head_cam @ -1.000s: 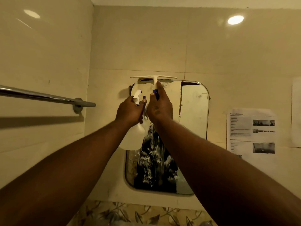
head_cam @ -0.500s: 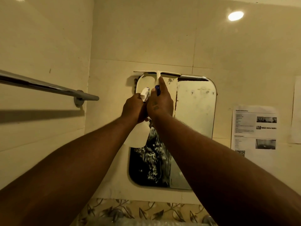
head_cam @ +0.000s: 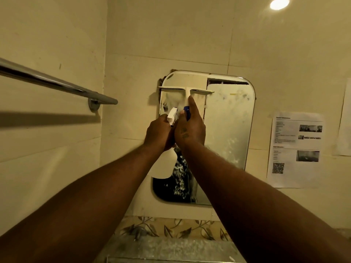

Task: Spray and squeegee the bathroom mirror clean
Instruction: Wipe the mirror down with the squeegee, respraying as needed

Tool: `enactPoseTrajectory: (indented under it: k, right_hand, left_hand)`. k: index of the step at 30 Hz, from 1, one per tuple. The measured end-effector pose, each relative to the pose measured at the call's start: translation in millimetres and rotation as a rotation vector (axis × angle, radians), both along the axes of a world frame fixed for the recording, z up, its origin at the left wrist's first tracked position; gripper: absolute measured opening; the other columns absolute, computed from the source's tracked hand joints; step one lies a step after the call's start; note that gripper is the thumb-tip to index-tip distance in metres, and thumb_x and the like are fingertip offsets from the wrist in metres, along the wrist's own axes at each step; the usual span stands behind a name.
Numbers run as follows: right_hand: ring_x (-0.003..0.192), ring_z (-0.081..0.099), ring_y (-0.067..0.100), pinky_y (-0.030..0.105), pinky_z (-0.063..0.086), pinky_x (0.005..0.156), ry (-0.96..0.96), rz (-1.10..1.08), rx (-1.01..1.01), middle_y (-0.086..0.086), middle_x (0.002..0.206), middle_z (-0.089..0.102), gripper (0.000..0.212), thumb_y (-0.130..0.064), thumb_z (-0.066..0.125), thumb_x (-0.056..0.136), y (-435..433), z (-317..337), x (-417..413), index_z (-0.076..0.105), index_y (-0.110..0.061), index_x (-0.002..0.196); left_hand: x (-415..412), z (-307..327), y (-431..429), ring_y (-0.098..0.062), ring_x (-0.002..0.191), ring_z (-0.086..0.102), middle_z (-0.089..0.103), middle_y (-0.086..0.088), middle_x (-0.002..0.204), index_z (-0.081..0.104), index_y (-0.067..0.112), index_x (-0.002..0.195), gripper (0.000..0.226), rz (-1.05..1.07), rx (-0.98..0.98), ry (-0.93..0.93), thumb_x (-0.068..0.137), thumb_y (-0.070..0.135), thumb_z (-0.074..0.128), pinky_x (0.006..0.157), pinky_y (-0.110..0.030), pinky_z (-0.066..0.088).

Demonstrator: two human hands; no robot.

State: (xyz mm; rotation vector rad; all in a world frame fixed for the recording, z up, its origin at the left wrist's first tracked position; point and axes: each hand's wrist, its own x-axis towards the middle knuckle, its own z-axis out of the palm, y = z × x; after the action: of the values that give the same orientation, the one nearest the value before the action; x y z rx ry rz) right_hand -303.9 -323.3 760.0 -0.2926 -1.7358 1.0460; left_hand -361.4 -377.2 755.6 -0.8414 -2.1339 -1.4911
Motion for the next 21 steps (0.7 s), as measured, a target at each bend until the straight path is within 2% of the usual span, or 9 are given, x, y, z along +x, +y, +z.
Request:
enactPoseTrajectory:
  k: [4,7,9,14,18,21]
  right_hand:
    - [0.127,0.055,0.022,0.035,0.043,0.098,-0.007,0.012,-0.001,0.001,0.145,0.054,0.052,-0.031,0.043,0.105,2,-10,4,0.027,-0.048,0.152]
    - [0.127,0.054,0.021,0.028,0.032,0.090,-0.052,0.030,-0.031,-0.001,0.147,0.053,0.053,-0.033,0.043,0.105,5,-21,9,0.025,-0.051,0.151]
    - [0.126,0.055,0.021,0.028,0.033,0.089,-0.066,0.057,-0.043,0.001,0.147,0.053,0.053,-0.034,0.043,0.105,7,-30,10,0.025,-0.052,0.151]
    - [0.104,0.058,0.015,0.032,0.046,0.085,-0.067,0.063,-0.042,0.004,0.133,0.061,0.052,-0.039,0.044,0.104,5,-52,8,0.025,-0.056,0.149]
    - [0.109,0.063,0.019,0.031,0.047,0.081,-0.075,0.048,-0.037,0.003,0.133,0.061,0.053,-0.040,0.044,0.104,4,-67,9,0.024,-0.055,0.150]
    - [0.113,0.063,0.019,0.031,0.049,0.086,-0.068,0.046,-0.029,0.002,0.136,0.061,0.052,-0.041,0.044,0.104,1,-82,10,0.024,-0.055,0.150]
  left_hand:
    - [10,-11,1,-0.036,0.109,0.064,0.068,-0.015,0.124,0.056,0.010,0.135,0.043,0.006,0.043,-0.044,0.101,0.036,0.055,0.088,-0.038,0.050]
    - [14,-17,2,-0.036,0.109,0.064,0.068,-0.016,0.124,0.058,0.011,0.135,0.044,-0.026,0.096,-0.118,0.102,0.040,0.051,0.092,-0.040,0.052]
    - [16,-24,3,-0.036,0.106,0.065,0.070,-0.016,0.121,0.061,0.012,0.132,0.046,-0.033,0.108,-0.154,0.101,0.044,0.050,0.093,-0.044,0.054]
    - [19,-43,3,-0.034,0.108,0.065,0.069,-0.014,0.125,0.056,0.016,0.139,0.044,-0.027,0.111,-0.174,0.102,0.038,0.052,0.083,-0.035,0.049]
    - [20,-59,-1,-0.026,0.097,0.062,0.069,-0.013,0.124,0.054,0.022,0.143,0.043,-0.045,0.101,-0.179,0.104,0.036,0.050,0.079,-0.032,0.047]
    - [19,-73,-3,-0.021,0.090,0.059,0.070,-0.011,0.122,0.051,0.023,0.145,0.043,-0.015,0.052,-0.141,0.103,0.032,0.053,0.072,-0.026,0.045]
